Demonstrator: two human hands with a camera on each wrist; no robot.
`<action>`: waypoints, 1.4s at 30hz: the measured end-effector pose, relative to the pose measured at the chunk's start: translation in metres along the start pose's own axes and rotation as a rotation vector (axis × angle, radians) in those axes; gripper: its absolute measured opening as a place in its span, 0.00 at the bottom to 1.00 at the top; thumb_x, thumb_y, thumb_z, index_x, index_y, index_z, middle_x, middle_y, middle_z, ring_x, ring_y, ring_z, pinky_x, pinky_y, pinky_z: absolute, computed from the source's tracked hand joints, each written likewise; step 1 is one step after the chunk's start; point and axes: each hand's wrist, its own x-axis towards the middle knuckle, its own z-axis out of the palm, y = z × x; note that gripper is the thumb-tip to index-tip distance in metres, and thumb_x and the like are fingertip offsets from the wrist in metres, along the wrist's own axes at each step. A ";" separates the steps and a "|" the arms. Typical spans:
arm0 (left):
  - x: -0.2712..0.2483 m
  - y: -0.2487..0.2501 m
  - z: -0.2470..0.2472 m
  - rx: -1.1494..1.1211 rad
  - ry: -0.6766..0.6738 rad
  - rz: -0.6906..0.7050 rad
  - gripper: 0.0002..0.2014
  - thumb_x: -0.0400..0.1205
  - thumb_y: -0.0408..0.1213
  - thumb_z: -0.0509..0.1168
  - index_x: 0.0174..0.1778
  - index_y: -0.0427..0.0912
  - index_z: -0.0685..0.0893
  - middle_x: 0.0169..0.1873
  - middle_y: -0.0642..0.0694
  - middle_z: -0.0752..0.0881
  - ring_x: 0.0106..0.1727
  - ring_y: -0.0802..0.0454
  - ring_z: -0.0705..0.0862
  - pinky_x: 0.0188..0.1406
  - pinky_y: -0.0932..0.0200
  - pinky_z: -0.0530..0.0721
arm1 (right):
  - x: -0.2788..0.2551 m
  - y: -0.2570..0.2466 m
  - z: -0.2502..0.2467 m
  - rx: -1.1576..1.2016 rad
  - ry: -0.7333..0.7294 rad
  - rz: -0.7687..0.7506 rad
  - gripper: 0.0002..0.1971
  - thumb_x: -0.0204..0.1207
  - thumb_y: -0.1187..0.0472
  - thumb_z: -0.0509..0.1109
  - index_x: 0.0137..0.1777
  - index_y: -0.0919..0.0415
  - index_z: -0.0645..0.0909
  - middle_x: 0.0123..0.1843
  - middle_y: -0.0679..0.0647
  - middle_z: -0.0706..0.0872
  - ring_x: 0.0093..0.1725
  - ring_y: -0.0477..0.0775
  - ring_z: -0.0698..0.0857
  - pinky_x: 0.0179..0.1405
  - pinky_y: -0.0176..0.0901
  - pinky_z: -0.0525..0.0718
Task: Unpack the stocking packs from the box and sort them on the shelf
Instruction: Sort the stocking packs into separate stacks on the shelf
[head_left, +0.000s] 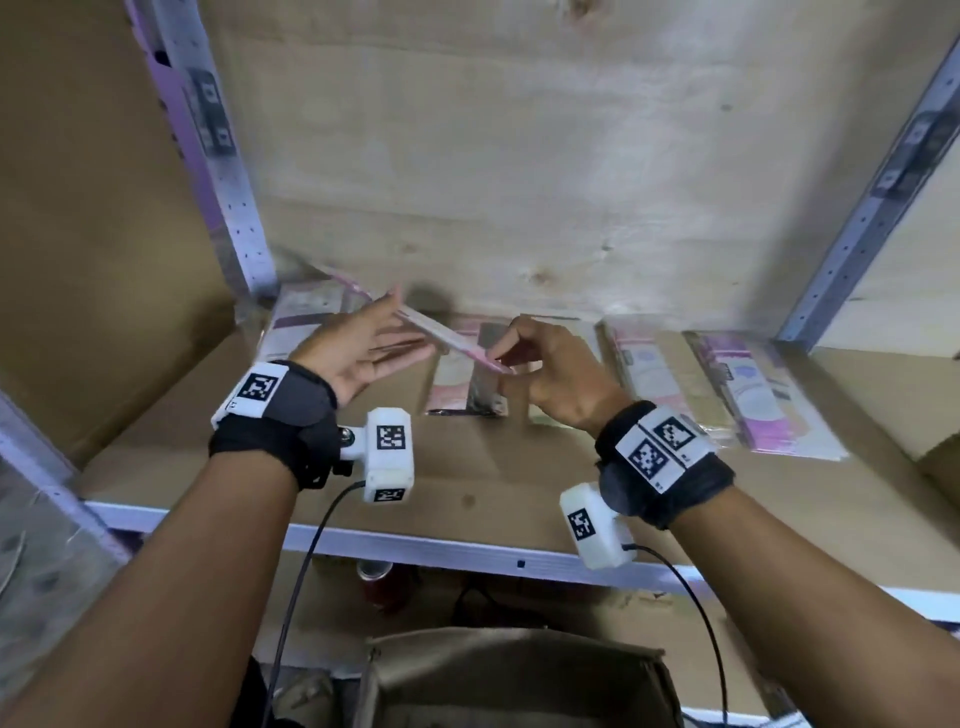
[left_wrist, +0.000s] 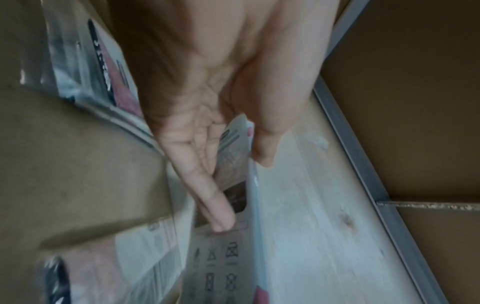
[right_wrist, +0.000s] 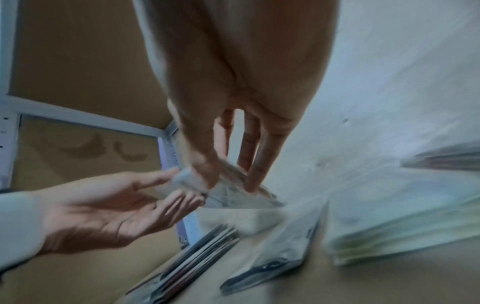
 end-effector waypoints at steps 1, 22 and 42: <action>0.000 -0.005 0.006 -0.013 -0.005 0.005 0.13 0.85 0.39 0.68 0.60 0.32 0.81 0.53 0.29 0.91 0.47 0.44 0.94 0.37 0.57 0.92 | -0.006 0.006 -0.008 0.001 -0.038 0.015 0.11 0.68 0.69 0.80 0.50 0.63 0.86 0.47 0.50 0.89 0.53 0.50 0.88 0.53 0.42 0.85; 0.013 -0.036 0.073 0.232 0.117 0.245 0.20 0.83 0.51 0.69 0.64 0.41 0.86 0.50 0.47 0.94 0.41 0.56 0.92 0.36 0.65 0.87 | -0.037 0.076 -0.087 0.127 0.019 0.244 0.06 0.82 0.54 0.71 0.47 0.55 0.86 0.43 0.52 0.92 0.40 0.49 0.87 0.43 0.41 0.80; 0.016 -0.039 0.089 0.174 -0.021 0.239 0.15 0.88 0.51 0.62 0.56 0.43 0.81 0.50 0.40 0.80 0.35 0.49 0.86 0.34 0.55 0.82 | -0.033 0.066 -0.081 -0.307 0.293 0.243 0.20 0.79 0.39 0.60 0.34 0.52 0.79 0.34 0.45 0.86 0.34 0.45 0.82 0.30 0.38 0.69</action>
